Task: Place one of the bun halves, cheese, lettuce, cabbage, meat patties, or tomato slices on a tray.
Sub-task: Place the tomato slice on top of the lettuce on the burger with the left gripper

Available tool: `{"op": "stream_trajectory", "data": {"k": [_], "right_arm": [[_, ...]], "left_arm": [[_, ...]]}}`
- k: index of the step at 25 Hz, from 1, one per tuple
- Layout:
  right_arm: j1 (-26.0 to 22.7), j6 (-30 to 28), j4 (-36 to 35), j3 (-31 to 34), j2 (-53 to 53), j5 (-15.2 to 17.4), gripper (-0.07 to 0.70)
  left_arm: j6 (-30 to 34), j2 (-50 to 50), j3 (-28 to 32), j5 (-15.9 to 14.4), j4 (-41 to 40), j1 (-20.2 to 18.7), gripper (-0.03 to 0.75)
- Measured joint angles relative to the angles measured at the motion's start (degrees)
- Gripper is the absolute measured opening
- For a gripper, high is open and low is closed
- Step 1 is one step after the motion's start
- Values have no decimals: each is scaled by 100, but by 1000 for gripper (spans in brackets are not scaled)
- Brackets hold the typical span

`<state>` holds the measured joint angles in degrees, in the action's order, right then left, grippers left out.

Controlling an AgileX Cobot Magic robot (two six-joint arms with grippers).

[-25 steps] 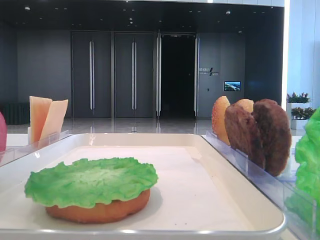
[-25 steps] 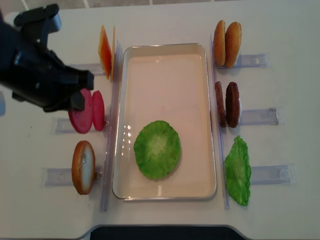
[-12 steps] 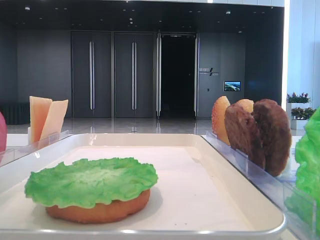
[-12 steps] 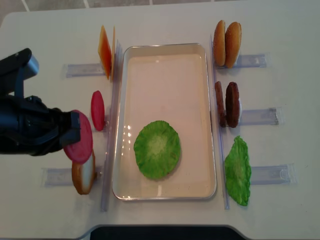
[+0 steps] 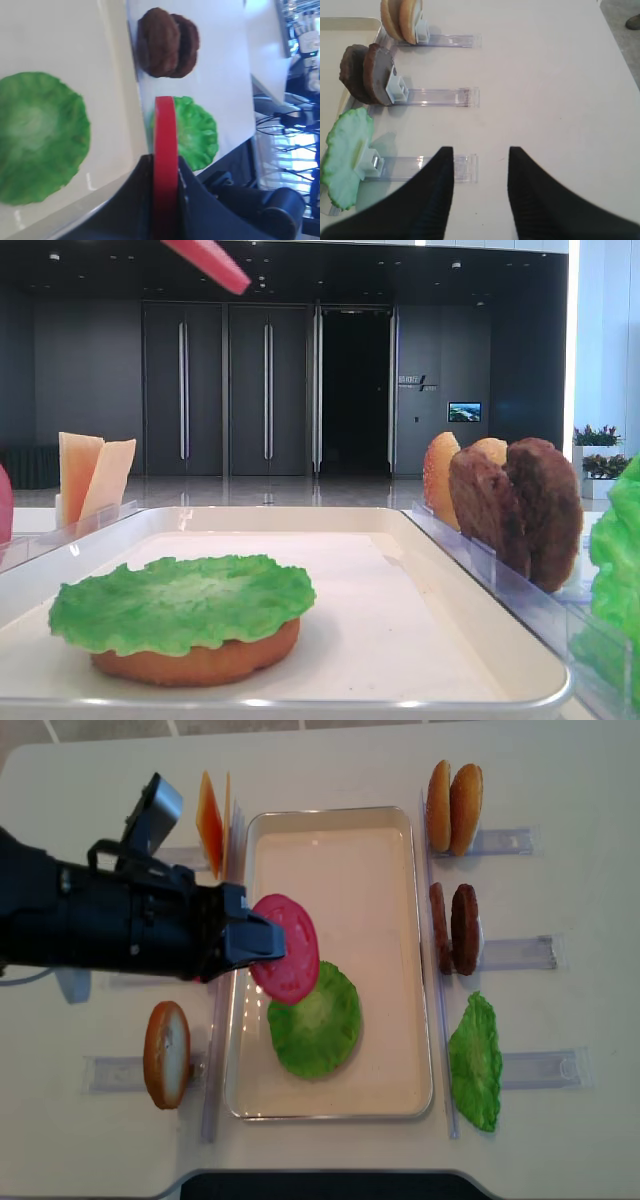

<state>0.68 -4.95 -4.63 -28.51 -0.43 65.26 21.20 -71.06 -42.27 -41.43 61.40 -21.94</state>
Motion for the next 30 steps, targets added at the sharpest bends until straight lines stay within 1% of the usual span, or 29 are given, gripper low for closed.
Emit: {"op": "stream_trajectory", "data": {"k": [2, 4, 6, 10, 12, 16, 18, 21, 23, 27, 30], "right_arm": [[0, 0, 0, 0, 0, 0, 284], [0, 0, 0, 0, 0, 0, 284], [0, 0, 0, 0, 0, 0, 284], [0, 0, 0, 0, 0, 0, 284], [0, 0, 0, 0, 0, 0, 284], [4, 0, 0, 0, 0, 0, 284], [17, 0, 0, 0, 0, 0, 284], [59, 2, 0, 0, 0, 0, 284], [59, 7, 0, 0, 0, 0, 284], [59, 7, 0, 0, 0, 0, 284], [59, 7, 0, 0, 0, 0, 284]], "left_arm": [[626, -236, 0, -12, 690, 0, 51], [1071, -441, 0, -93, 1139, 0, 51], [1257, -543, 20, -133, 1282, 0, 51], [1517, -557, 241, -114, 1419, 0, 51], [1774, -557, 482, -60, 1619, 0, 51], [2562, -557, 1060, 196, 2303, 0, 51], [3022, -570, 1289, 241, 2697, 0, 51], [3521, -734, 1510, 257, 3117, 0, 51], [3773, -998, 1539, 217, 3270, 0, 51], [4315, -1541, 1544, 28, 3547, 0, 51], [4527, -1888, 1544, -10, 3587, 0, 51]]}}
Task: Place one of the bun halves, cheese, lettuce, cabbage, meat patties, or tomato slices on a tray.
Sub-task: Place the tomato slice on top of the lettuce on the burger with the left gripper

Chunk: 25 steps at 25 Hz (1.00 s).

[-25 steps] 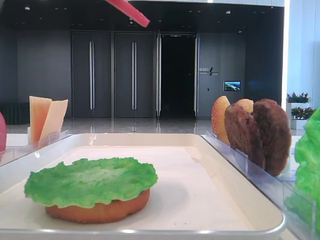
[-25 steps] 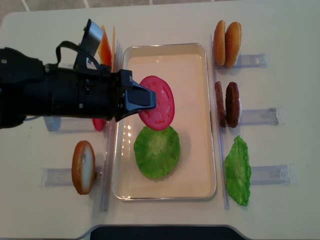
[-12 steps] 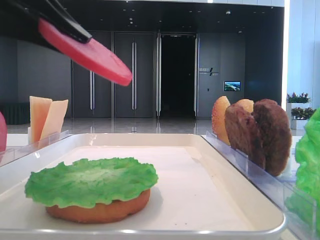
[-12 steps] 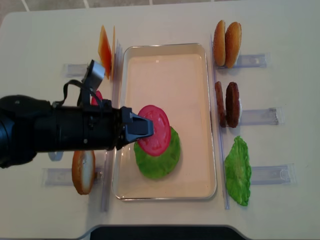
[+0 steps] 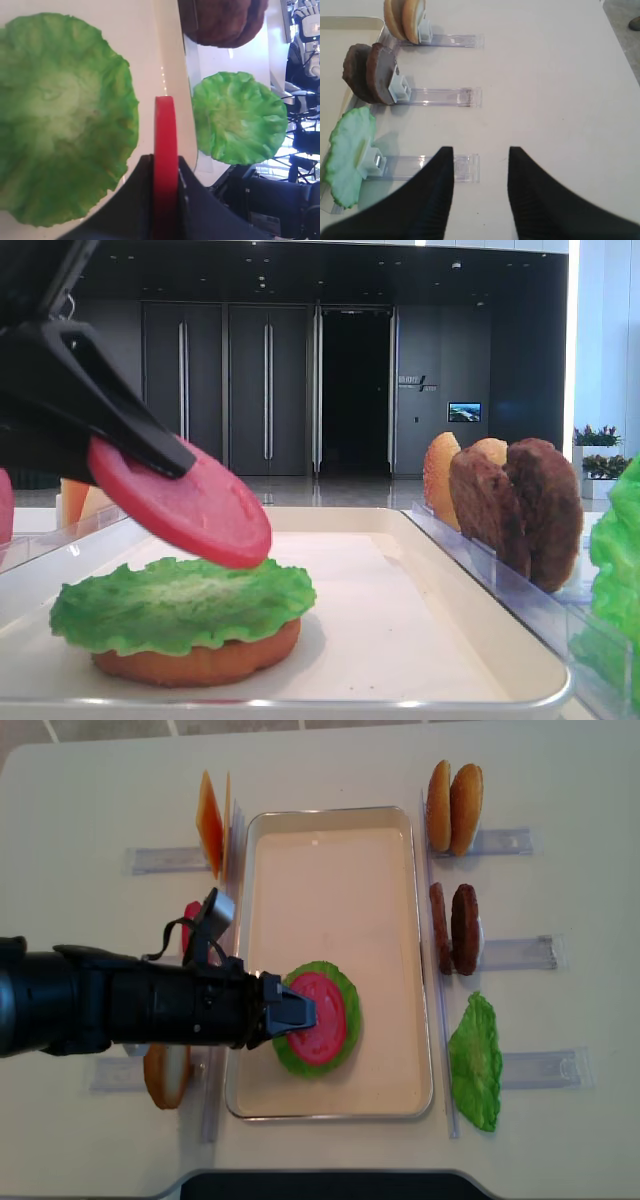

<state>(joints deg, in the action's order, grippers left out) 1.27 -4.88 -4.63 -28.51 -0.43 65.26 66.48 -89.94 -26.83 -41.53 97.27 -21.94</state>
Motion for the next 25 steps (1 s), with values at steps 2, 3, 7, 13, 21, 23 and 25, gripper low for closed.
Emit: {"op": "stream_trajectory", "data": {"k": [2, 3, 7, 13, 21, 23, 25], "right_arm": [[0, 0, 0, 0, 0, 0, 284], [0, 0, 0, 0, 0, 0, 284], [0, 0, 0, 0, 0, 0, 284], [0, 2, 0, 0, 0, 0, 284], [0, 14, 0, 0, 0, 0, 284], [0, 14, 0, 0, 0, 0, 284], [0, 14, 0, 0, 0, 0, 284]], "left_arm": [[98, -172, 0, -11, 19, 0, 51], [134, -243, 0, -11, 19, 0, 51], [319, -353, 0, 7, 31, 0, 51], [528, -353, 0, 92, 43, 0, 51], [698, -353, 0, 288, 53, 0, 51], [705, -353, 0, 301, 53, 0, 51], [710, -353, 0, 308, 55, 0, 51]]}}
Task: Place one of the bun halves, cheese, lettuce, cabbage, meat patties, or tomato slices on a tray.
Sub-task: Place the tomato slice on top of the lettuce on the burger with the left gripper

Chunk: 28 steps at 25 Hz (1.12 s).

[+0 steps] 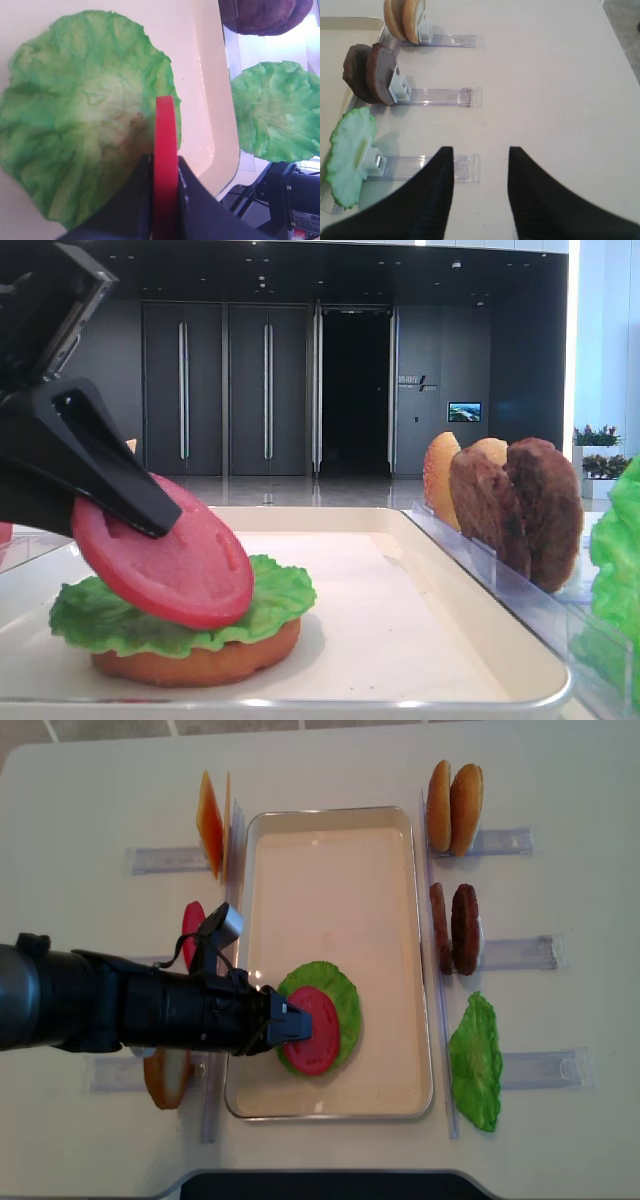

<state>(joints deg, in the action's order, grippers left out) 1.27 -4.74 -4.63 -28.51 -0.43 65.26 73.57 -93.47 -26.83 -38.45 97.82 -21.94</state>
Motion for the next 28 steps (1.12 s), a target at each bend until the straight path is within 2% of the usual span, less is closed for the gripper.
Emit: {"op": "stream_trajectory", "data": {"k": [7, 9, 11, 14, 17, 23, 28], "right_arm": [[0, 0, 0, 0, 0, 0, 284], [0, 2, 0, 0, 0, 0, 284], [0, 2, 0, 0, 0, 0, 284], [0, 2, 0, 0, 0, 0, 284], [0, 2, 0, 0, 0, 0, 284], [0, 8, 0, 0, 0, 0, 284], [0, 57, 0, 0, 0, 0, 284]], "left_arm": [[6, 0, -5, 19, 0, 0, 54], [6, 0, -5, 25, 5, 0, 83], [6, 0, -5, 51, 5, 0, 157], [6, 0, -10, 58, 5, 0, 321], [1, 0, -69, 64, 5, 0, 410], [-281, 0, -385, 112, -13, 0, 437], [-1399, 0, -800, 347, -1154, 0, 437]]}}
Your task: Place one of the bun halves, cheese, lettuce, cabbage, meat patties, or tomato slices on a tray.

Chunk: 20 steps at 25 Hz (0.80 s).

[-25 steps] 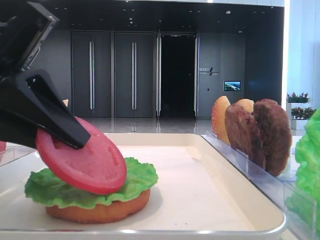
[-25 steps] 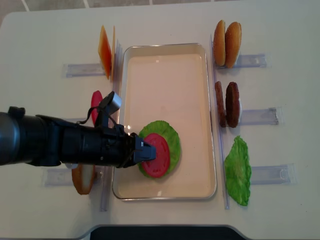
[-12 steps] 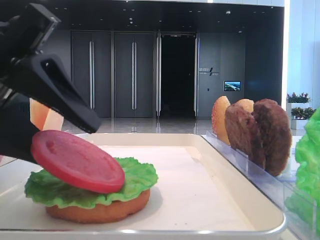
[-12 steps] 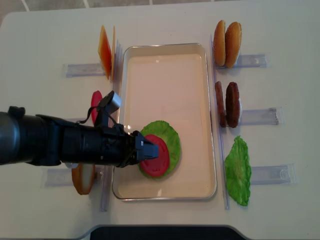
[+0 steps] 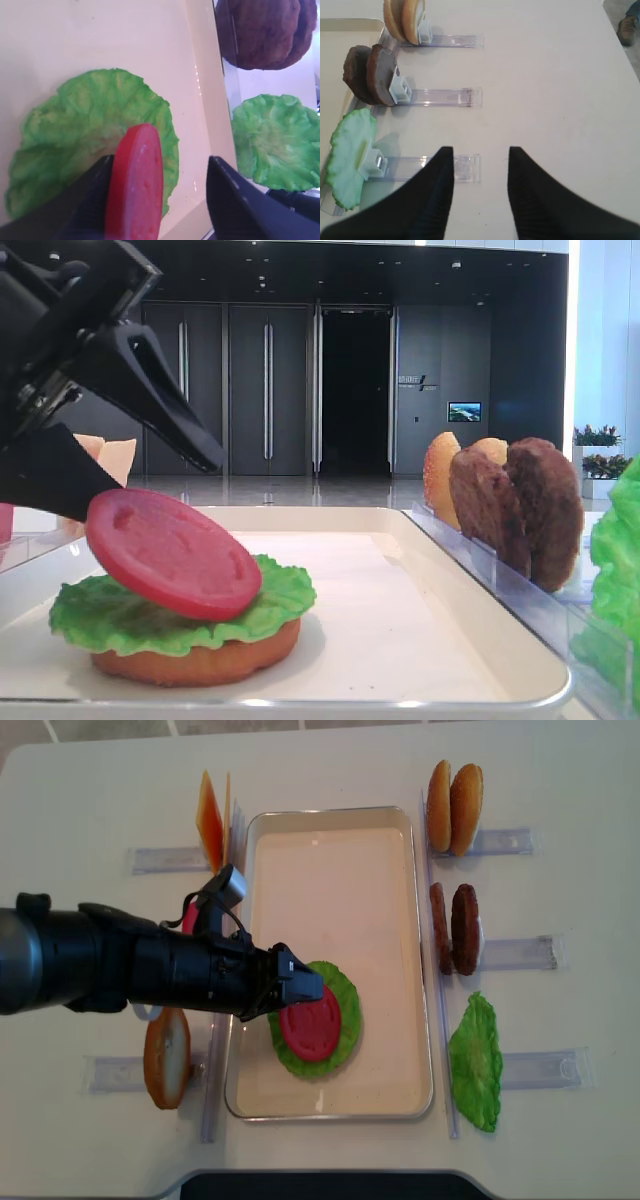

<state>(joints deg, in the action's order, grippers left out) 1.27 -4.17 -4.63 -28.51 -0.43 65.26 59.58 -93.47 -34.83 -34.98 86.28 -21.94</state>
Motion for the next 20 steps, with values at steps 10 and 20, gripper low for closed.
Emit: {"op": "stream_trajectory", "data": {"k": [10, 20], "right_arm": [[0, 18, 0, 0, 0, 0, 284], [0, 24, 0, 0, 0, 0, 284]], "left_arm": [[-3425, -6, -1238, -302, -3683, 0, 437], [-6264, 150, -3278, -2020, -7456, 0, 437]]}}
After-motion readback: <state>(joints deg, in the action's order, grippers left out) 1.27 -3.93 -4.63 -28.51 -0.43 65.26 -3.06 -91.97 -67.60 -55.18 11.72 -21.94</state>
